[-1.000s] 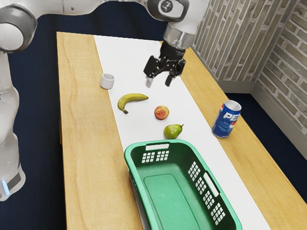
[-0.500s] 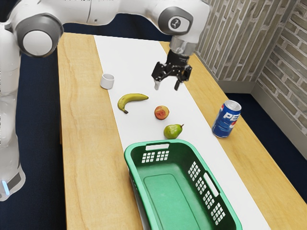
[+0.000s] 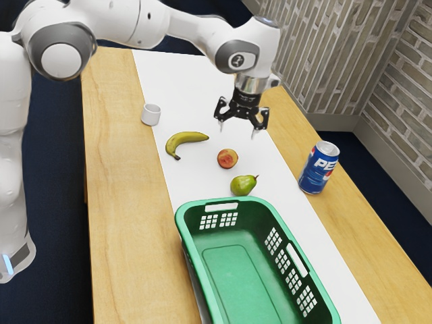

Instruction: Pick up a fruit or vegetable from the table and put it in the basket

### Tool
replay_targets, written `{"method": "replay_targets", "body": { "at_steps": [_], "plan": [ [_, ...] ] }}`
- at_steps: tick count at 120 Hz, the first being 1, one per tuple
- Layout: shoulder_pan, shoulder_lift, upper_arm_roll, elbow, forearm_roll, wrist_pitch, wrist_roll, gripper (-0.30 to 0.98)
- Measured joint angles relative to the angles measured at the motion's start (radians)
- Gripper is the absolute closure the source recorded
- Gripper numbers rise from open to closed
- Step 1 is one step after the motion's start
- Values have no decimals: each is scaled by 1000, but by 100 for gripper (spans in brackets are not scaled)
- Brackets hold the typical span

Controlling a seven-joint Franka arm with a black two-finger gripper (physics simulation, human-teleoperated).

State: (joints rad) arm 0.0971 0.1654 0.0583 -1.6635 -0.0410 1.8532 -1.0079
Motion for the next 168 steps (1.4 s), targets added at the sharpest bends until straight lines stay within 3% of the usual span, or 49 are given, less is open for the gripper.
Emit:
{"method": "replay_targets", "body": {
  "at_steps": [25, 62, 168],
  "plan": [
    [-32, -87, 1, -140, -4, 69, 124, 0],
    [28, -41, 5, -161, -44, 102, 234, 0],
    [27, 72, 4, -149, -85, 119, 268, 0]
  ]
}}
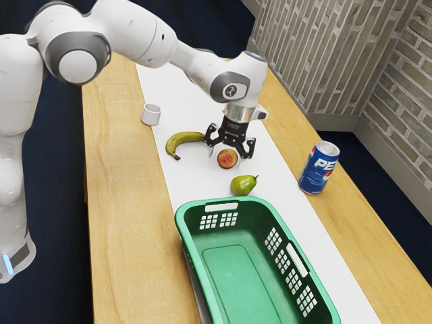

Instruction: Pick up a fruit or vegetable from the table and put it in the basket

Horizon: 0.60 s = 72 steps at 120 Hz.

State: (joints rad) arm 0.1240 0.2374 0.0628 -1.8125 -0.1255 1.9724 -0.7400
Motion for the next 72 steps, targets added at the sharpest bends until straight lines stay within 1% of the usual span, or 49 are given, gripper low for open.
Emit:
{"method": "replay_targets", "body": {
  "at_steps": [12, 27, 34, 46, 59, 67, 72],
  "plan": [
    [0, 1, 0, 0, 0, 0, -2, 2],
    [0, 1, 0, 0, 1, 0, -6, 26],
    [0, 1, 0, 0, 1, 0, -8, 33],
    [-1, 0, 0, 0, 3, -1, -14, 38],
    [-11, -40, 0, 0, 11, -3, -37, 37],
    [-33, -101, 0, -3, 20, -8, -53, 37],
    [-62, -170, -4, -7, 28, -20, -69, 38]
  ]
}}
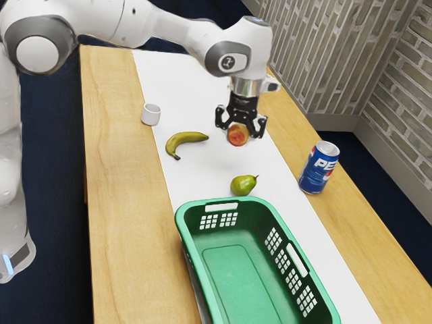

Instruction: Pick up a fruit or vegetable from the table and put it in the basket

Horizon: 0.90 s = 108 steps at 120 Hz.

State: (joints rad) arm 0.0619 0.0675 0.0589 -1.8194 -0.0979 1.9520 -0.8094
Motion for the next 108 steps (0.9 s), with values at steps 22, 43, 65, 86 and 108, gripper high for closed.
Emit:
{"method": "replay_targets", "body": {
  "at_steps": [22, 43, 65, 86, 108],
  "plan": [
    [-246, -229, -50, -27, -26, -82, -123, 37],
    [-285, -208, -206, -23, -97, -120, -256, 37],
    [-292, -122, -281, 9, -142, -111, -370, 39],
    [-300, -50, -286, 66, -149, -103, -451, 39],
    [-309, -43, -262, 49, -130, -88, -506, 12]
  ]
}}
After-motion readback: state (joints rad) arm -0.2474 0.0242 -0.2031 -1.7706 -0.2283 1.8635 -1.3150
